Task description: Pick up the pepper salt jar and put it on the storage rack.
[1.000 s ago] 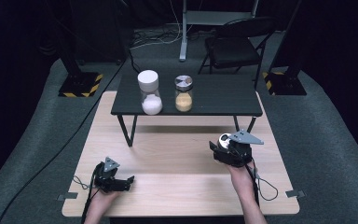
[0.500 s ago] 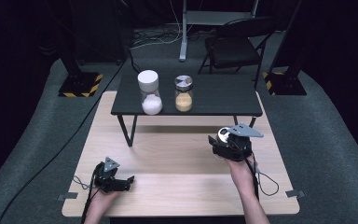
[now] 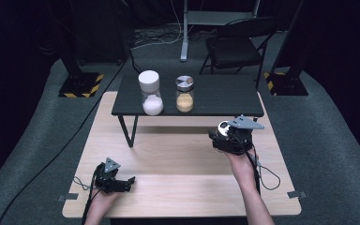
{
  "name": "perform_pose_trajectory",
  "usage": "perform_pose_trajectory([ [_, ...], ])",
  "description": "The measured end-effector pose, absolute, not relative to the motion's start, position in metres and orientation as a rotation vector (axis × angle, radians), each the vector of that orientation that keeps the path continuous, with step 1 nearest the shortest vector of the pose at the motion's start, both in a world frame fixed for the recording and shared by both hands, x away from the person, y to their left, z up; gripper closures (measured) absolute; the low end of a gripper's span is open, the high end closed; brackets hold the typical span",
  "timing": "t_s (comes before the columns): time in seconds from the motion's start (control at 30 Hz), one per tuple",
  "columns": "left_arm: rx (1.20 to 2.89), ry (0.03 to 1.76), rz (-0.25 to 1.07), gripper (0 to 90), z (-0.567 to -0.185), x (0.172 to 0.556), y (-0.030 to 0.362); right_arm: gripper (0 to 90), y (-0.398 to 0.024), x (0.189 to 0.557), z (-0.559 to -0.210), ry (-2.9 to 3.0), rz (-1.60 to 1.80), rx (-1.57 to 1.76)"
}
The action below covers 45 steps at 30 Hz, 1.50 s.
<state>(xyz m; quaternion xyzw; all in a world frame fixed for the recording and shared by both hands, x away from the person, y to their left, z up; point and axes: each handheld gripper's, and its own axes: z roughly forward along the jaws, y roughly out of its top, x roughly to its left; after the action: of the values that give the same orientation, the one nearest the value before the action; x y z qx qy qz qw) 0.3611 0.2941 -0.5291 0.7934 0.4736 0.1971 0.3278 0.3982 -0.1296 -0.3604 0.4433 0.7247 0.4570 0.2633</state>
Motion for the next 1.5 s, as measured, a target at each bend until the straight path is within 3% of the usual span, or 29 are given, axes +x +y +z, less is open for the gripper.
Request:
perform_pose_trajectory([
  [1.5,2.078,1.238,0.516,0.2,-0.529,0.361,0.294,30.5,-0.121,0.421,-0.317,1.934,1.225,1.183],
])
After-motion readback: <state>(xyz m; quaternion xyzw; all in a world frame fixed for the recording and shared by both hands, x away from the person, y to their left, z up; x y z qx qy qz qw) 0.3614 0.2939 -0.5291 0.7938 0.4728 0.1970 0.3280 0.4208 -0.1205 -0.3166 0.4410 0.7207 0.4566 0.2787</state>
